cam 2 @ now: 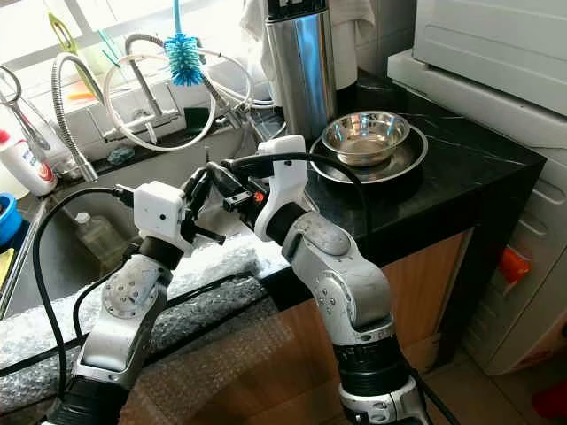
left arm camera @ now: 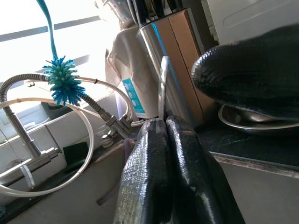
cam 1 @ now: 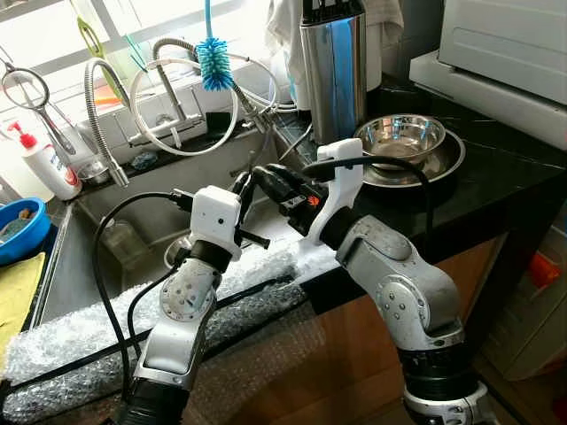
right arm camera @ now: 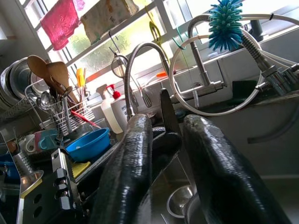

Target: Kitchen organization

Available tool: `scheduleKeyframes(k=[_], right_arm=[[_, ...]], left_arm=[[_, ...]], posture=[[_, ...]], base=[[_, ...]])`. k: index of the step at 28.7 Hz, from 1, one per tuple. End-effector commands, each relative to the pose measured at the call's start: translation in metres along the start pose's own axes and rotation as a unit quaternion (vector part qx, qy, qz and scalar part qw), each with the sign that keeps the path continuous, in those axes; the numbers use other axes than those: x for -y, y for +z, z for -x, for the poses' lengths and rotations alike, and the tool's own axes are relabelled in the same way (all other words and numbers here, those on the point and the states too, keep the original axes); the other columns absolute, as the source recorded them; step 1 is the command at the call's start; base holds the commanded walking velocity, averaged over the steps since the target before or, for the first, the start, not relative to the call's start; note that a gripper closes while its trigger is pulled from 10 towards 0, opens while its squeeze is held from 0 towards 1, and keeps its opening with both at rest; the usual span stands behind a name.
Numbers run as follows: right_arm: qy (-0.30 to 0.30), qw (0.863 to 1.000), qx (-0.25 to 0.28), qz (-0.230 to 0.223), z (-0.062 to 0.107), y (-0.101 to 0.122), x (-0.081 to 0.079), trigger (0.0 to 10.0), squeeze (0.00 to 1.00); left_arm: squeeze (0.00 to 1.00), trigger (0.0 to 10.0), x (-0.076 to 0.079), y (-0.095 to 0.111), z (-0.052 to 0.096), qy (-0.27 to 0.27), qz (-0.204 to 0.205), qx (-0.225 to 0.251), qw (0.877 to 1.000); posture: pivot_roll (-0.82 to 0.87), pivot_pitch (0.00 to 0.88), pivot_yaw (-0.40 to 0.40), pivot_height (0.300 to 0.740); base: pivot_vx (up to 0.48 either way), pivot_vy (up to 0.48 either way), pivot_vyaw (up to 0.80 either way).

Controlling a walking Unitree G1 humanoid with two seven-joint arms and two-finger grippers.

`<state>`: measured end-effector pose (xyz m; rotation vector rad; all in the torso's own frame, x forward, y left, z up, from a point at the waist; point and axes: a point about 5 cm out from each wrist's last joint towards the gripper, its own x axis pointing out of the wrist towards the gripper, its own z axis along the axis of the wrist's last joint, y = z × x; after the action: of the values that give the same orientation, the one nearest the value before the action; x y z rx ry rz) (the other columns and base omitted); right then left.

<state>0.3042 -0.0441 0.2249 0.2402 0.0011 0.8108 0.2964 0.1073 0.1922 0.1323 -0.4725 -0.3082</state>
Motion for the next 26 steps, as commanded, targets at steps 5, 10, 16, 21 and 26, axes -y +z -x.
scheduleKeyframes(k=[5,10,16,21,26], right_arm=[[0.005,1.000,0.026,0.007,-0.003,0.010,-0.004,10.0,1.00],[0.006,0.999,0.038,0.019,-0.003,0.013,-0.006,10.0,0.00],[-0.017,0.994,0.082,0.064,0.001,0.027,-0.007,10.0,0.00],[-0.122,0.970,0.104,0.180,0.018,0.030,0.006,10.0,0.00],[-0.206,0.952,0.106,0.201,0.045,0.011,0.018,10.0,0.00]], left_arm=[[0.00,0.0,-0.010,-0.003,0.001,0.020,-0.001,-0.005,1.000],[0.00,0.0,-0.010,-0.004,0.001,0.024,-0.002,-0.008,1.000],[0.00,0.0,-0.022,-0.008,0.001,0.083,0.004,-0.021,0.996],[0.00,10.0,-0.057,-0.014,0.004,0.206,0.052,-0.035,0.977],[0.00,10.0,-0.080,-0.025,0.011,0.242,0.052,-0.058,0.967]], posture=[[-0.16,0.000,0.215,0.740],[-0.16,0.000,0.216,0.740],[-0.16,0.000,0.217,0.740],[-0.16,0.000,0.214,0.740],[-0.17,0.000,0.217,0.740]], base=[[0.000,0.000,0.00],[0.000,0.000,0.00],[0.000,0.000,0.00],[0.000,0.000,0.00],[0.000,0.000,0.00]])
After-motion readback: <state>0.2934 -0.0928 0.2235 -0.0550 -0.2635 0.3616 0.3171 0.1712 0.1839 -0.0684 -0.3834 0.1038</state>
